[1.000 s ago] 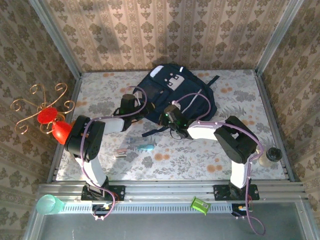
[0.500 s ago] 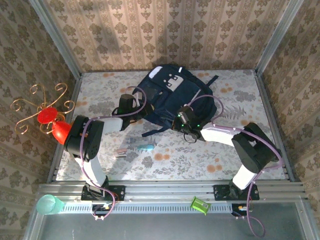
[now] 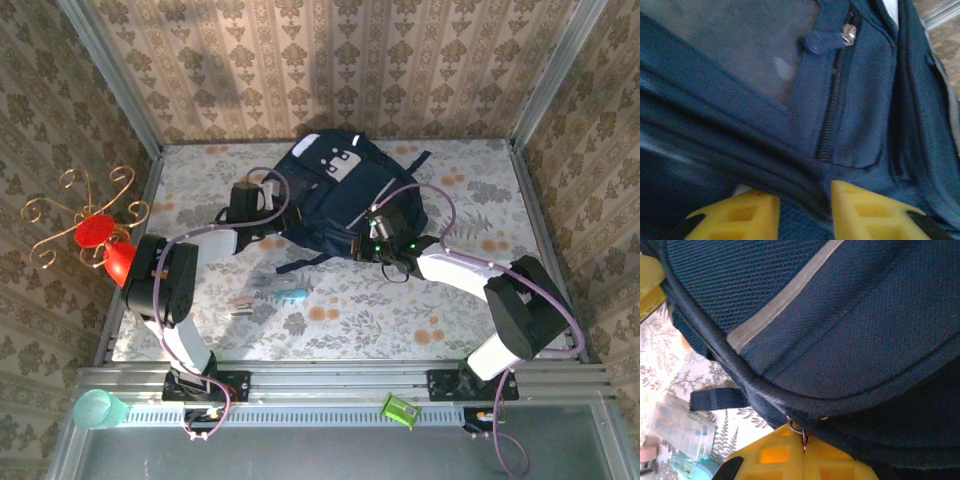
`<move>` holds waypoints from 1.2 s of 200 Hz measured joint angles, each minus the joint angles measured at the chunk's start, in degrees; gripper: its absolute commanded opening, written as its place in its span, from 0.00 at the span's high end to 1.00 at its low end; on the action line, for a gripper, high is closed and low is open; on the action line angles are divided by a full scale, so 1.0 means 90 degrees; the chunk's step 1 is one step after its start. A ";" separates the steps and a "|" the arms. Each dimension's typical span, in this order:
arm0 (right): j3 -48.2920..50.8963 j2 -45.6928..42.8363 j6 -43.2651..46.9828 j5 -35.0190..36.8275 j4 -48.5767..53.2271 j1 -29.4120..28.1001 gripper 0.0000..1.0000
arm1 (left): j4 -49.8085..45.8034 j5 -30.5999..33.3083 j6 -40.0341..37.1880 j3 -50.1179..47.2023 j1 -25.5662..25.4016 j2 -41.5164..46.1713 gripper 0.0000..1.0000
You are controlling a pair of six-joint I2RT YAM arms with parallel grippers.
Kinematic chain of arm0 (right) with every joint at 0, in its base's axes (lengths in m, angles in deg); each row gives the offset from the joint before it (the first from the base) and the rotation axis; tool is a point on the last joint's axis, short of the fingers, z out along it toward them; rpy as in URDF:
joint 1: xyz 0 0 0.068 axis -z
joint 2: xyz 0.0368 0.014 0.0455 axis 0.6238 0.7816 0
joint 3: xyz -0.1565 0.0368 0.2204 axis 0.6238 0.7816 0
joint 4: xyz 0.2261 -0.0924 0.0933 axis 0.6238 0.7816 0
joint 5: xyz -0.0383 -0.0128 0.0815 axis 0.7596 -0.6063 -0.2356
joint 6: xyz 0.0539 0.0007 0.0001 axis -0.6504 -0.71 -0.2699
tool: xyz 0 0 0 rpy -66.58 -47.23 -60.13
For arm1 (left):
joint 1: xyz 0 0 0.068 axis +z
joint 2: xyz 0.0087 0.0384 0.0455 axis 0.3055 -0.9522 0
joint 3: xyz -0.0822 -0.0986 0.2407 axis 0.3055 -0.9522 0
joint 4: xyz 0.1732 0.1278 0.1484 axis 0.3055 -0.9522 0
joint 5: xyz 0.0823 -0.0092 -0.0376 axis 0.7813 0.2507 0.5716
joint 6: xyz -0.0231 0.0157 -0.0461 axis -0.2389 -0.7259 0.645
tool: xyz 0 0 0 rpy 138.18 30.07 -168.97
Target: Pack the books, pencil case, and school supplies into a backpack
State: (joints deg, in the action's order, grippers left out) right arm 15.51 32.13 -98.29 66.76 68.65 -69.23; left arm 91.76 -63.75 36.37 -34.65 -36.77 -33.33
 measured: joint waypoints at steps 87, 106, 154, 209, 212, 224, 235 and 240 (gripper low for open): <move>-0.0986 -0.0129 0.0675 -0.0869 0.1054 0.0248 1.00 | 0.0580 0.0299 -0.4396 -0.0733 -0.1110 0.1457 0.37; -0.1027 -0.0129 0.0665 -0.1078 0.1105 0.0333 1.00 | 0.0554 0.0267 -0.5493 -0.0867 -0.1498 0.1447 0.36; -0.1027 -0.0129 0.0493 -0.1523 0.1093 0.0410 1.00 | 0.0495 0.0675 -0.7329 -0.0670 -0.1970 0.1090 0.39; -0.1032 -0.0129 0.0287 -0.1841 0.1066 0.0420 1.00 | 0.0704 0.1066 -0.8038 -0.0444 -0.2067 0.0612 0.60; -0.1032 -0.0126 0.0284 -0.1853 0.1066 0.0425 1.00 | 0.0736 0.1086 -0.8021 -0.0440 -0.2067 0.0597 0.62; -0.1032 -0.0126 0.0282 -0.1882 0.1069 0.0430 1.00 | 0.0838 0.1163 -0.8097 -0.0427 -0.2067 0.0546 0.71; -0.1032 -0.0129 0.0284 -0.1882 0.1071 0.0430 1.00 | 0.0935 0.1212 -0.8123 -0.0423 -0.2052 0.0508 0.80; -0.1032 -0.0129 0.0287 -0.1882 0.1069 0.0430 1.00 | 0.0957 0.1207 -0.8099 -0.0420 -0.2047 0.0491 0.84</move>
State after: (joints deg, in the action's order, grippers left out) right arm 6.22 30.98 -95.71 49.82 78.27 -65.36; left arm 100.37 -52.88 -36.52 -38.43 -55.20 -28.92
